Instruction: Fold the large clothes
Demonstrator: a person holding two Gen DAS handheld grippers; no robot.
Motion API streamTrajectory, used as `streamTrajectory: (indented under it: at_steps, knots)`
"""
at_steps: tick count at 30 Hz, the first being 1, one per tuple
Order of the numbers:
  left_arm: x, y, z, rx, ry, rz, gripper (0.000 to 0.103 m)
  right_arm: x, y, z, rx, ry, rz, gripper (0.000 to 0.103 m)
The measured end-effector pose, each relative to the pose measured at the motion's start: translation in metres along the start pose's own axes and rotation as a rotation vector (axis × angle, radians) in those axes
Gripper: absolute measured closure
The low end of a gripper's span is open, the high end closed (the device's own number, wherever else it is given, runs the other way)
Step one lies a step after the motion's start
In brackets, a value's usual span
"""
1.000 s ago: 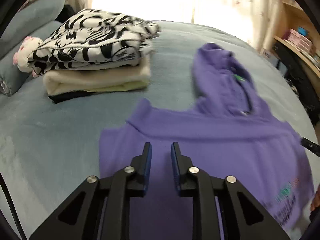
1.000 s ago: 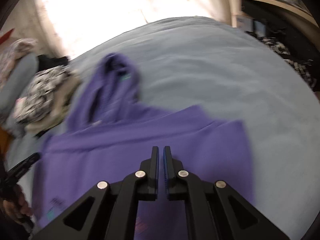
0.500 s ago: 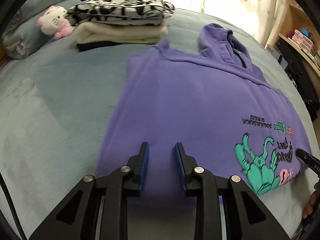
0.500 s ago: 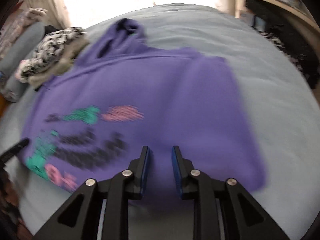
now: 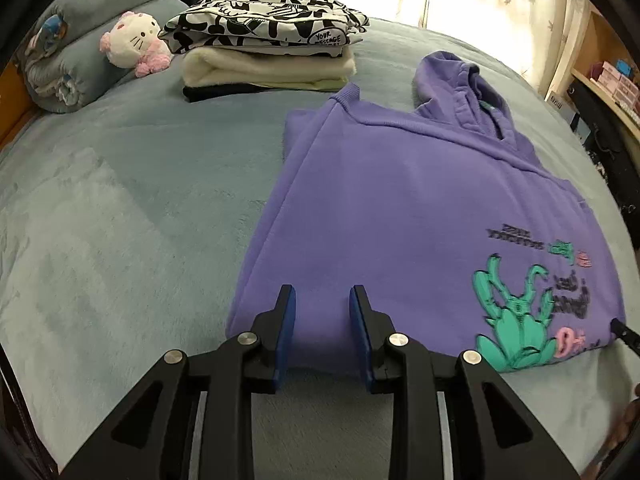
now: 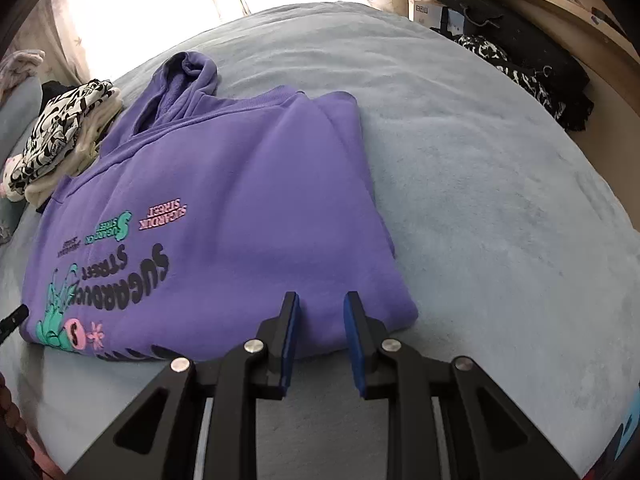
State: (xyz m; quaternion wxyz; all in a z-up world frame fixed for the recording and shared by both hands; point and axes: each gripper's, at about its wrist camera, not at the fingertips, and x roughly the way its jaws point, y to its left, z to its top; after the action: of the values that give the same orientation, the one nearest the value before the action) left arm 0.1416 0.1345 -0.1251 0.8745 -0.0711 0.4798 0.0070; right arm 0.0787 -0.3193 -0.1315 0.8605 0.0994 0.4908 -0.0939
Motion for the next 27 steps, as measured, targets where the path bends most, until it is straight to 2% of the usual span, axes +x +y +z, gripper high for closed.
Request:
streamTrajectory:
  at_steps: [4,8,13,17,22,27]
  knots:
    - [-0.024,-0.008,0.0,0.02,-0.021,0.012,0.074,-0.01,0.005,-0.003,0.017,0.017,0.055,0.08]
    - [-0.051,-0.017,-0.004,0.041,-0.049,0.006,0.061,-0.023,0.015,-0.01,-0.011,0.026,0.08,0.08]
    - [-0.078,-0.03,-0.005,0.092,-0.074,0.016,0.06,-0.046,0.026,-0.014,-0.045,0.029,0.124,0.08]
    - [-0.097,-0.042,0.003,0.158,-0.1,0.022,0.059,-0.063,0.037,-0.004,-0.097,0.014,0.135,0.08]
    - [-0.117,-0.059,0.037,0.236,-0.145,-0.001,0.053,-0.083,0.054,0.028,-0.172,-0.029,0.151,0.08]
    - [-0.124,-0.083,0.097,0.314,-0.19,-0.014,0.053,-0.098,0.072,0.083,-0.219,-0.075,0.186,0.08]
